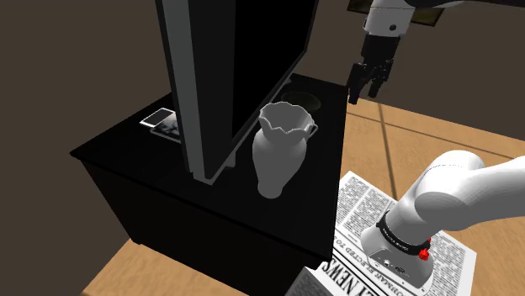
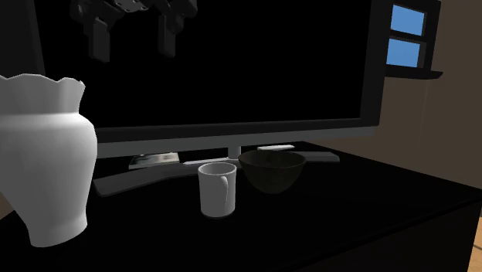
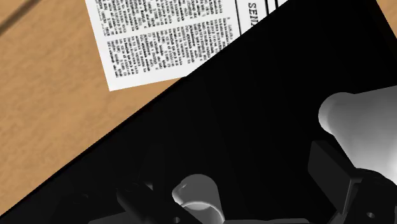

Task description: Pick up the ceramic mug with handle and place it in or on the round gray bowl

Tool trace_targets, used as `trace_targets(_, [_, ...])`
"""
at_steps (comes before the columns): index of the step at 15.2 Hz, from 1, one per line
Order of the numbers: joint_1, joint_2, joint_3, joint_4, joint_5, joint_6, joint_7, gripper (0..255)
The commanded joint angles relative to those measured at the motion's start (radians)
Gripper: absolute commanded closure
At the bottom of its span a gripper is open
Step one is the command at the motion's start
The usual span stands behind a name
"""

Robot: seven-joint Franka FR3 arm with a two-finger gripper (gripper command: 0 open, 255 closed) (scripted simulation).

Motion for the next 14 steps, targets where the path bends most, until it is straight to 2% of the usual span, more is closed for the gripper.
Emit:
trace_targets(1, [0.000, 0.000, 0.000, 0.000, 0.000, 0.000, 0.000, 0])
trace_targets(8, [0.007, 0.144, -0.004, -0.086, -0.025, 0.276, -0.019, 0])
trace_targets(14, [0.012, 0.320, -0.008, -0.101, -0.045, 0.506, -0.031, 0])
